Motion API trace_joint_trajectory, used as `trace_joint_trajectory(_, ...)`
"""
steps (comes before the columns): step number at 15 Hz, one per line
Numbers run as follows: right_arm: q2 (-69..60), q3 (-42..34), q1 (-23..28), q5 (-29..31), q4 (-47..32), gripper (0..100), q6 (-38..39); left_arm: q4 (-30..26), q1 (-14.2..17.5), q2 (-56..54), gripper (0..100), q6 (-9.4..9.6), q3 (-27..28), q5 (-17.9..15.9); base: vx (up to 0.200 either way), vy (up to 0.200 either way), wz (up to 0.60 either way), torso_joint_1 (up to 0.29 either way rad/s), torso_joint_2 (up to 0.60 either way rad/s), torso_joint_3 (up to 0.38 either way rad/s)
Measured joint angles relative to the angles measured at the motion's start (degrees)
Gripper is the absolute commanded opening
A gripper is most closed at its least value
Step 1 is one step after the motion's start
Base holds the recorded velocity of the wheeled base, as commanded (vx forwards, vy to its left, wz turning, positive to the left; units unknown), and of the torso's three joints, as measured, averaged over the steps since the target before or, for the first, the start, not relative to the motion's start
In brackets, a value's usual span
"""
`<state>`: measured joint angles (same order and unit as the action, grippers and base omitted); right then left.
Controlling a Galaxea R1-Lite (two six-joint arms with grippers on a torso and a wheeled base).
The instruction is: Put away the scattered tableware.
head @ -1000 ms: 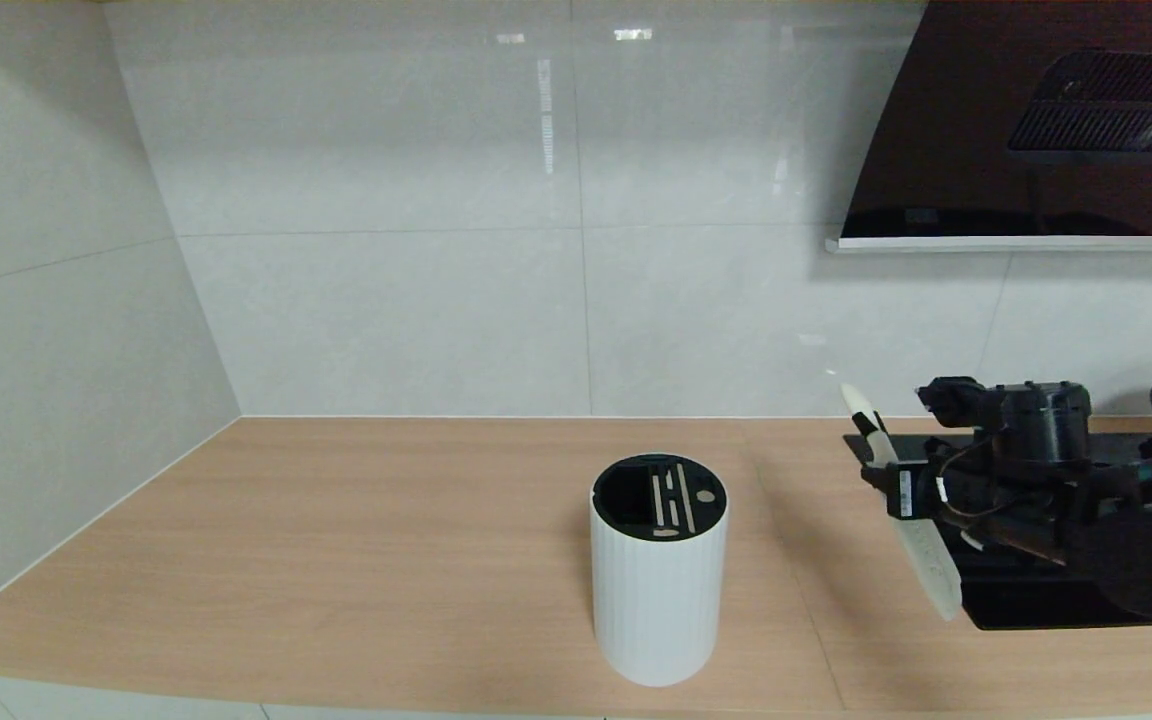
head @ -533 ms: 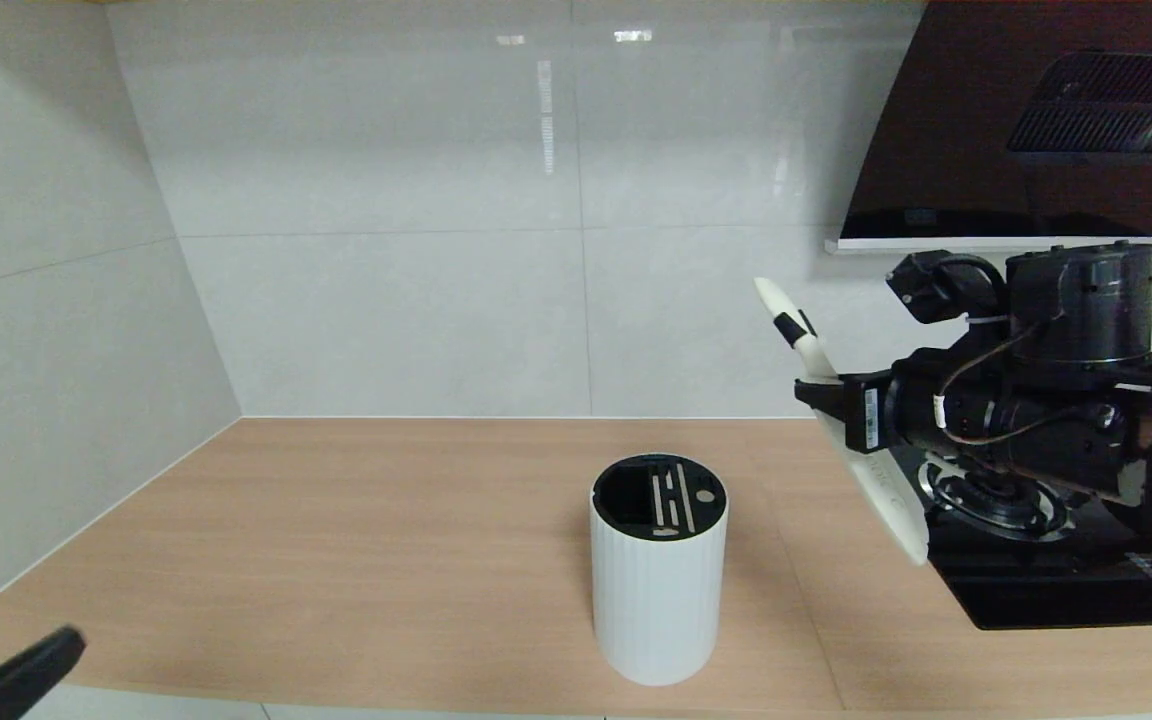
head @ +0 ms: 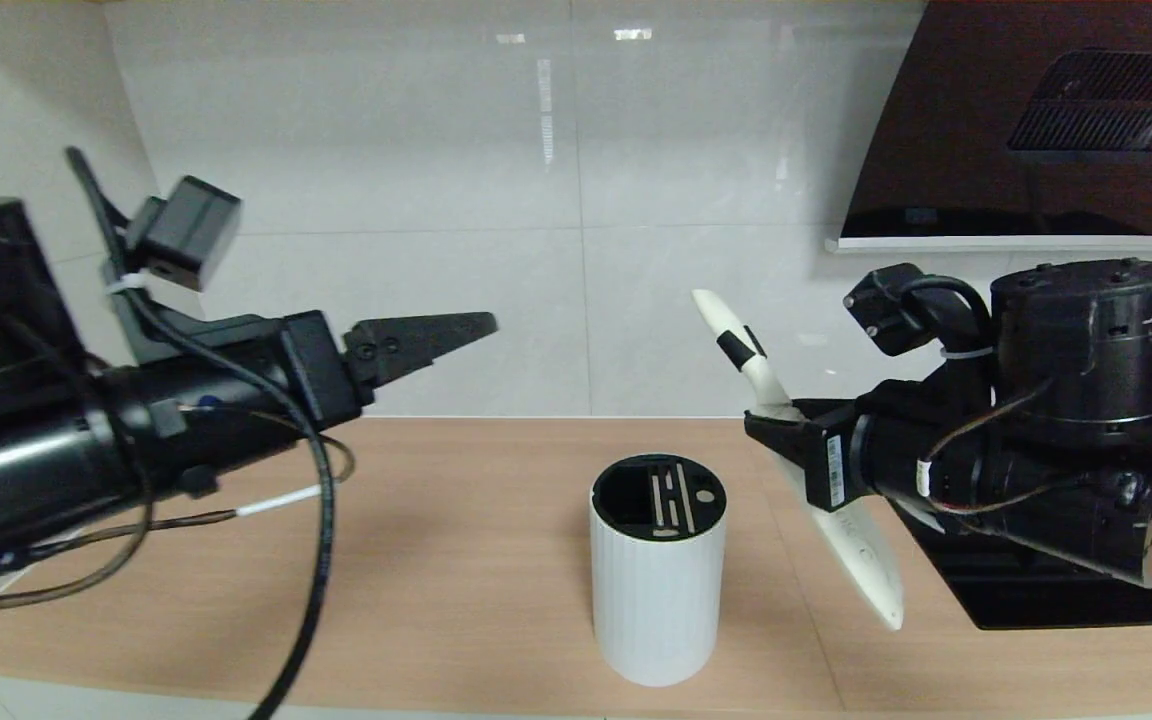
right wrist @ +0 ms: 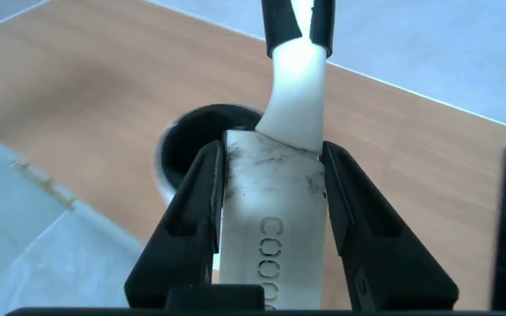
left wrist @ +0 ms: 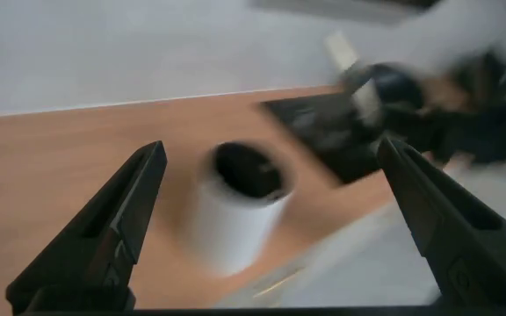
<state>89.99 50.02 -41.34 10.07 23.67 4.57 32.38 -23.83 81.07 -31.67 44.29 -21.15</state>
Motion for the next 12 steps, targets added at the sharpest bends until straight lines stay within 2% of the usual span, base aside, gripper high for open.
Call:
trace_joint_trajectory(1,0.35,0.0,-2.43,0.96,0.16,0,0.68,3.64,-2.73,2.63,100,-2.12,-0.85,-0.46,0.0,0.0,0.0,0.0,0.0,0.0)
trace_joint_trajectory(4,2.18,1.57,-7.75,3.28,0.4,0,3.41,8.7,-8.66,6.47,100,-3.94,-3.17,-0.9,0.0,0.0,0.0,0.0,0.0,0.0)
trace_joint_trajectory(6,4.55,2.46,-10.18,5.77,1.5,0,6.8,13.36,-11.52,8.4,100,-6.25,-4.19,-0.39,0.0,0.0,0.0,0.0,0.0,0.0)
trace_joint_trajectory(9,7.97,3.18,-11.45,6.35,6.46,0,9.41,18.75,-12.52,11.93,100,-7.06,-5.27,2.02,0.0,0.0,0.0,0.0,0.0,0.0)
trace_joint_trajectory(11,8.77,3.18,-11.78,6.95,6.67,0,9.44,20.16,-12.61,14.54,100,-6.92,-5.34,4.86,0.0,0.0,0.0,0.0,0.0,0.0)
trace_joint_trajectory(12,8.87,3.01,-12.48,7.11,6.7,0,9.46,20.47,-12.63,15.51,100,-6.92,-5.18,5.06,0.0,0.0,0.0,0.0,0.0,0.0)
